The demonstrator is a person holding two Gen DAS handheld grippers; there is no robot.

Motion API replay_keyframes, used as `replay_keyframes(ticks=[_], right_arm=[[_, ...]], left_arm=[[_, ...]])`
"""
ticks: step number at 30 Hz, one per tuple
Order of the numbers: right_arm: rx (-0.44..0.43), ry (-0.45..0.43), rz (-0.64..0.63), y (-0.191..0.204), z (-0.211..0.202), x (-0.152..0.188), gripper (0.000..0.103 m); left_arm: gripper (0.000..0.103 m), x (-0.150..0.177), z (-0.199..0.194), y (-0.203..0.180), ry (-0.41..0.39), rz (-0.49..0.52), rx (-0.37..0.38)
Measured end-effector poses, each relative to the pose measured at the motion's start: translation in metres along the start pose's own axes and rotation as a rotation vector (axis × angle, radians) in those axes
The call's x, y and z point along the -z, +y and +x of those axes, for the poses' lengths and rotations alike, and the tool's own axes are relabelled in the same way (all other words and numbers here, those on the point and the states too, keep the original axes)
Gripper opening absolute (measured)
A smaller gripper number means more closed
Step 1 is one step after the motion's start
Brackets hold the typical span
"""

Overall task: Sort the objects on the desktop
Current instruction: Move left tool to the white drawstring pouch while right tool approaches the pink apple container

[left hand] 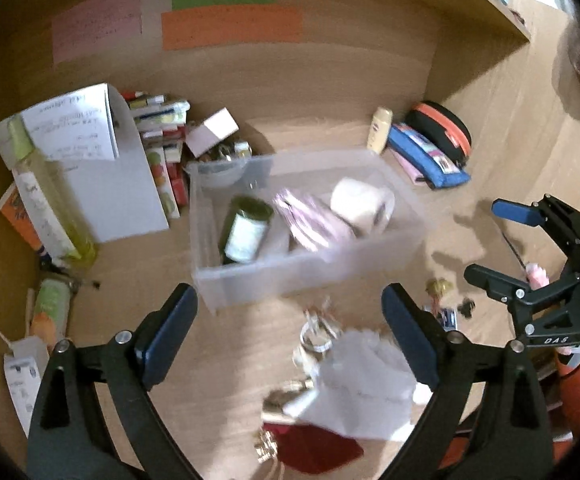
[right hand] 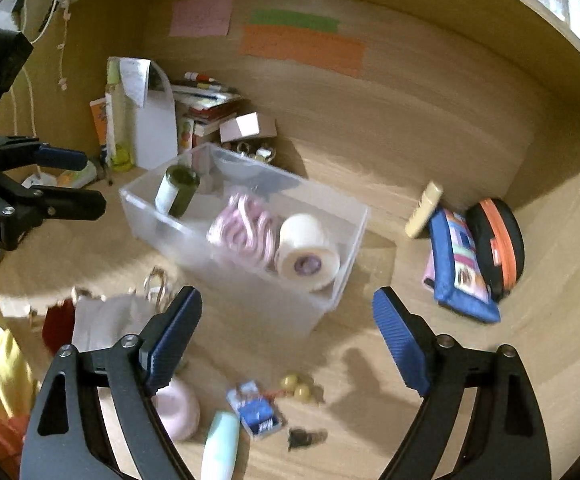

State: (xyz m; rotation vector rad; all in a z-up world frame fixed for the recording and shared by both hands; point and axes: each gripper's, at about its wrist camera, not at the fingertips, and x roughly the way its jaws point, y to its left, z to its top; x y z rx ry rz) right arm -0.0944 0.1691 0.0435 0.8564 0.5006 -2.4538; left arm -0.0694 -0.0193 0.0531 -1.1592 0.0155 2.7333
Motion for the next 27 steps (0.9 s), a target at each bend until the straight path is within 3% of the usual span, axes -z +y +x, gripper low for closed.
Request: replay_keyframes(ticks=[13,21,27], right_arm=[[-0.101,0.068,-0.043,0.035,-0.006,0.064,0.086],[-0.181,0.118,-0.061,0.053,0.011,0.079,0.086],[-0.225,0.15,-0.085,0.058,0.03,0.081,0.078]], left_arm=[[0.094,0.071,0.024,-0.029,0.187,0.031,0.111],[0.094,0.076,0.051,-0.049,0.233,0.102,0.118],[0.094,0.071,0.072,-0.048,0.269,0.116,0.124]])
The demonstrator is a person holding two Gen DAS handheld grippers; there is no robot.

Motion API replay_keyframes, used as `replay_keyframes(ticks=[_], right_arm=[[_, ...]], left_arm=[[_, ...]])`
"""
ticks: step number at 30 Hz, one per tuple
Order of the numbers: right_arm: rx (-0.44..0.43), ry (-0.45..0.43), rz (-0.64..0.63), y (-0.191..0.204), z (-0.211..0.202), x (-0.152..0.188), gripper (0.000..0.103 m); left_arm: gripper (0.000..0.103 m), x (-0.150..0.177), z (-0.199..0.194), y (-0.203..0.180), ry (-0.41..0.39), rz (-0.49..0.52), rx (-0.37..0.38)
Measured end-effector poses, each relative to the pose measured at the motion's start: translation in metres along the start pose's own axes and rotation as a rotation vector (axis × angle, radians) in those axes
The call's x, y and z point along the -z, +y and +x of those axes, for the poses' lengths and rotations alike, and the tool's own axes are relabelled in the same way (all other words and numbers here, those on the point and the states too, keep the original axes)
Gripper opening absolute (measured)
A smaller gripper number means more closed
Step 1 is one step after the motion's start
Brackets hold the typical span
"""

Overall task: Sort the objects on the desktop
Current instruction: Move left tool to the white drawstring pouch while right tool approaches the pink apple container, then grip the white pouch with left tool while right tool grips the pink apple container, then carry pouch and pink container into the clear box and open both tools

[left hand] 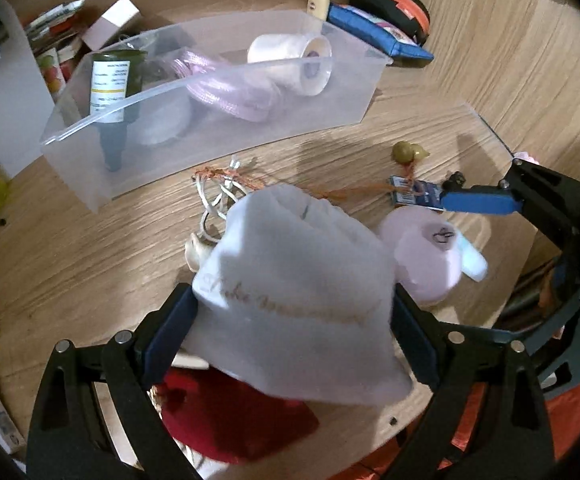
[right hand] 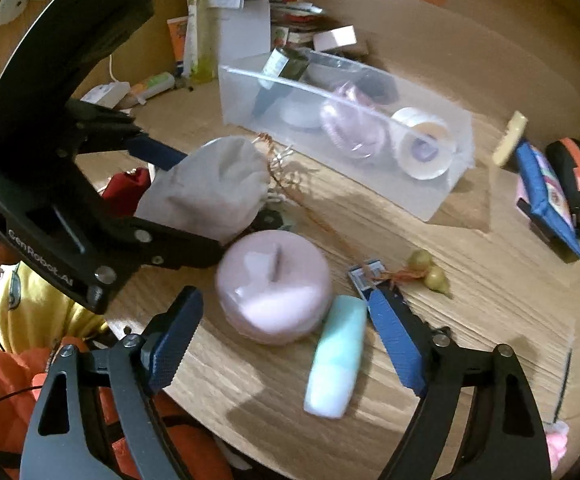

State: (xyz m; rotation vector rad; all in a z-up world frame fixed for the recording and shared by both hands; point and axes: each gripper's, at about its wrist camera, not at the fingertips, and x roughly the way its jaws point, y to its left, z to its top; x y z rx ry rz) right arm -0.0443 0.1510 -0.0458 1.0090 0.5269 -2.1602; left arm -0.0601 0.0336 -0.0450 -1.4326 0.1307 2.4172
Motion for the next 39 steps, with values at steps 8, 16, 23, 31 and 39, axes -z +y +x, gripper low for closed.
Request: replay_keyframes(ticks=[8,16,23,31,39], right_arm=[[-0.031,0.041,-0.029,-0.003,0.018,-0.004,0.061],[-0.069,0.01,0.038,-0.021,0.005,-0.011,0.061],[-0.069,-0.048,0.076,-0.037,-0.019,-0.024,0.061],[-0.032,-0.119,0.122,-0.065,-0.039,-0.046,0.061],[-0.004,-0.163,0.167,-0.096,-0.042,-0.072,0.061]], left_arm=[[0.07,-0.005,0.011,0.003,-0.003,0.019,0.004],[0.052,-0.006,-0.002,0.008,-0.032,0.024,0.009],[0.052,-0.012,-0.035,0.012,-0.083,0.021,0.053],[0.052,-0.031,-0.076,0.027,-0.15,-0.001,0.07],[0.052,-0.059,-0.095,0.052,-0.198,-0.048,0.112]])
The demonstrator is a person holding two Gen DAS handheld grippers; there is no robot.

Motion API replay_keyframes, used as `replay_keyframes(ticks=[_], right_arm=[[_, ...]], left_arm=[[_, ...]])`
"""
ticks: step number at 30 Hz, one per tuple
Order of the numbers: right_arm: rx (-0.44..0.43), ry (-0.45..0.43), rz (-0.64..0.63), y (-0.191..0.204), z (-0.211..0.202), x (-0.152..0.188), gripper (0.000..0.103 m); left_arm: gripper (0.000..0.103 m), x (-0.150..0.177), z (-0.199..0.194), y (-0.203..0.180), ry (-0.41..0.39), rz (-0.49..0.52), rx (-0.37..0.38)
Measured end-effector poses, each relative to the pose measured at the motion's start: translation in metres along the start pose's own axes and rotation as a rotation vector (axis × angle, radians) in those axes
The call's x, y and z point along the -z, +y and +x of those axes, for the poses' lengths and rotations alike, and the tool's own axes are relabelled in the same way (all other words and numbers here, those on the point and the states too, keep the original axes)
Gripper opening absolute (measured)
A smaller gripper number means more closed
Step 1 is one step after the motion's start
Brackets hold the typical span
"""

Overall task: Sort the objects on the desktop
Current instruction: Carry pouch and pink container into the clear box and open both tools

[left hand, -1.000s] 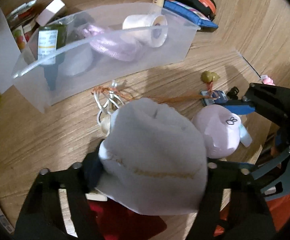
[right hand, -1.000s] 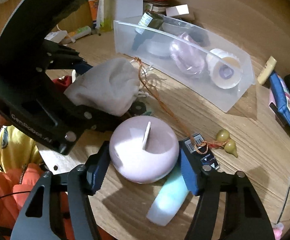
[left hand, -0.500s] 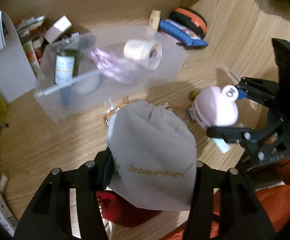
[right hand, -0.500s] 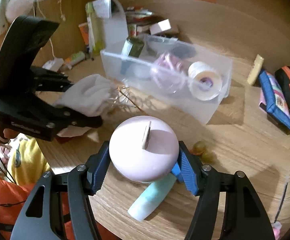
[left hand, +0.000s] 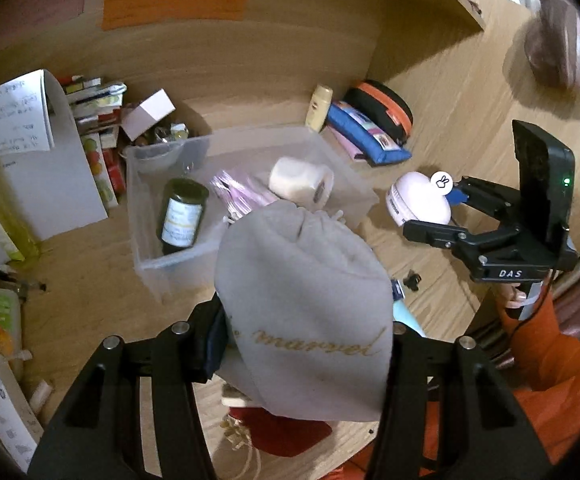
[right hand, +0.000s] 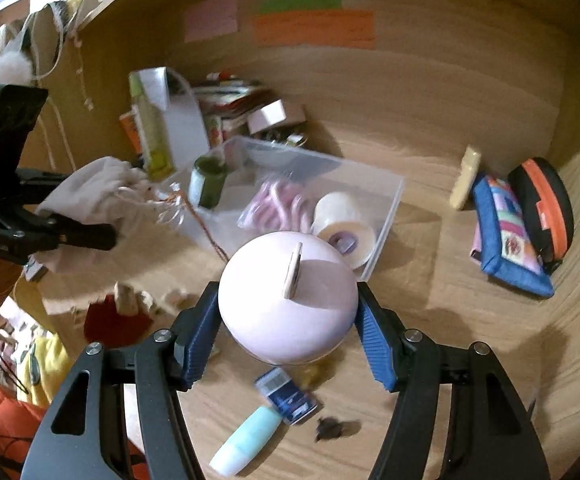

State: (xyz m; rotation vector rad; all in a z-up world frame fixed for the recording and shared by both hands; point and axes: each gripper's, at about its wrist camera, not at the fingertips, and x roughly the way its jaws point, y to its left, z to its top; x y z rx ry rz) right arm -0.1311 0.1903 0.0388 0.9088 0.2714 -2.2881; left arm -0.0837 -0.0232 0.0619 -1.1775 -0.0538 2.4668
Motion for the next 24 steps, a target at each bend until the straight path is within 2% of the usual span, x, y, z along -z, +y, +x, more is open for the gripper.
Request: replay_keyframes(ticks=[2,12,24], right_arm=[[0.008,-0.004,0.006,-0.005,0.002,-0.007,0.061],[0.002,-0.009,0.011,-0.014,0.03,-0.043,0.061],[-0.035,0.096,-0.024,-0.004,0.092,-0.059,0.061]], left_arm=[[0.052,-0.006,-0.002,0.006,-0.01,-0.005,-0.016],[0.052,-0.042,0.016,0.028,-0.004,-0.025,0.002],[0.052,-0.077,0.082,0.044,0.069,-0.013,0.01]])
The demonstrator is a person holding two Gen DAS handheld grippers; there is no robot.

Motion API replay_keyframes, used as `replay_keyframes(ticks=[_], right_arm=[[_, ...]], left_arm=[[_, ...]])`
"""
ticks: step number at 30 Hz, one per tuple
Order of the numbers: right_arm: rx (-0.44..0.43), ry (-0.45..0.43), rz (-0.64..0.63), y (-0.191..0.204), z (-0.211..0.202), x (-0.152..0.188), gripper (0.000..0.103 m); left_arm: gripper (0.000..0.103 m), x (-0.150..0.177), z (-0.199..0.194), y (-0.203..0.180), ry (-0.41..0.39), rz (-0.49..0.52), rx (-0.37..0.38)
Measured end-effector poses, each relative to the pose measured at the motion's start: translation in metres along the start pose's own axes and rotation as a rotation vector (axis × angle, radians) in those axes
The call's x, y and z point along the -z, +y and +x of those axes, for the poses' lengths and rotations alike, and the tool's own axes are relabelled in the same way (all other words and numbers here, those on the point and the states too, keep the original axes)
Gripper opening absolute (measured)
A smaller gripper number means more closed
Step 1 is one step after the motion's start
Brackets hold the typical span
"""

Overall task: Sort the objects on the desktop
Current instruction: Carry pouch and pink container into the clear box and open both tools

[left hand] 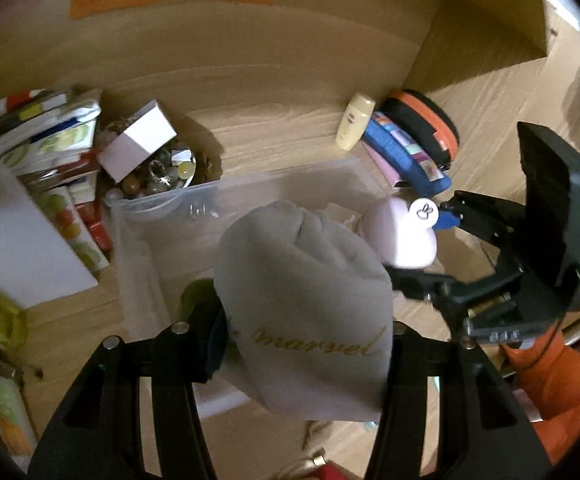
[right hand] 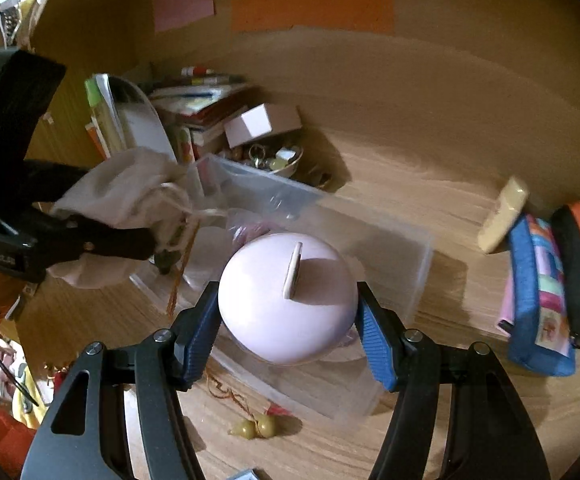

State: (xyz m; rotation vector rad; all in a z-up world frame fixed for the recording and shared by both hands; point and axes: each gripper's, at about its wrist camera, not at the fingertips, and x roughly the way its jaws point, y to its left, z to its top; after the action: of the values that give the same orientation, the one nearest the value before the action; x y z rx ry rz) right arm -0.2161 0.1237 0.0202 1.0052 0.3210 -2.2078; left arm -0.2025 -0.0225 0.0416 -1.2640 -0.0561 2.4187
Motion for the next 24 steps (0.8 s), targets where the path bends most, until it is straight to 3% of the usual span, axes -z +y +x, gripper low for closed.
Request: replay_keyframes(ticks=[7,10,16,24], right_arm=[[-0.004,0.04,-0.039,0.004,0.022,-0.007,0.061],[0.022,0.041,-0.057,0.005,0.024,-0.008,0.06],[0.034,0.057,-0.077,0.006,0.029,-0.009,0.06],[0.072,0.048,-0.088,0.011,0.024,-0.009,0.061]], left_arm=[[0.052,-0.015,0.024,-0.007,0.01,0.051,0.009],[0.053,-0.018,0.032,-0.004,0.012,0.06,-0.024],[0.055,-0.017,0.054,0.019,0.083,-0.014,0.003],[0.062,-0.014,0.049,0.021,0.08,-0.01,0.008]])
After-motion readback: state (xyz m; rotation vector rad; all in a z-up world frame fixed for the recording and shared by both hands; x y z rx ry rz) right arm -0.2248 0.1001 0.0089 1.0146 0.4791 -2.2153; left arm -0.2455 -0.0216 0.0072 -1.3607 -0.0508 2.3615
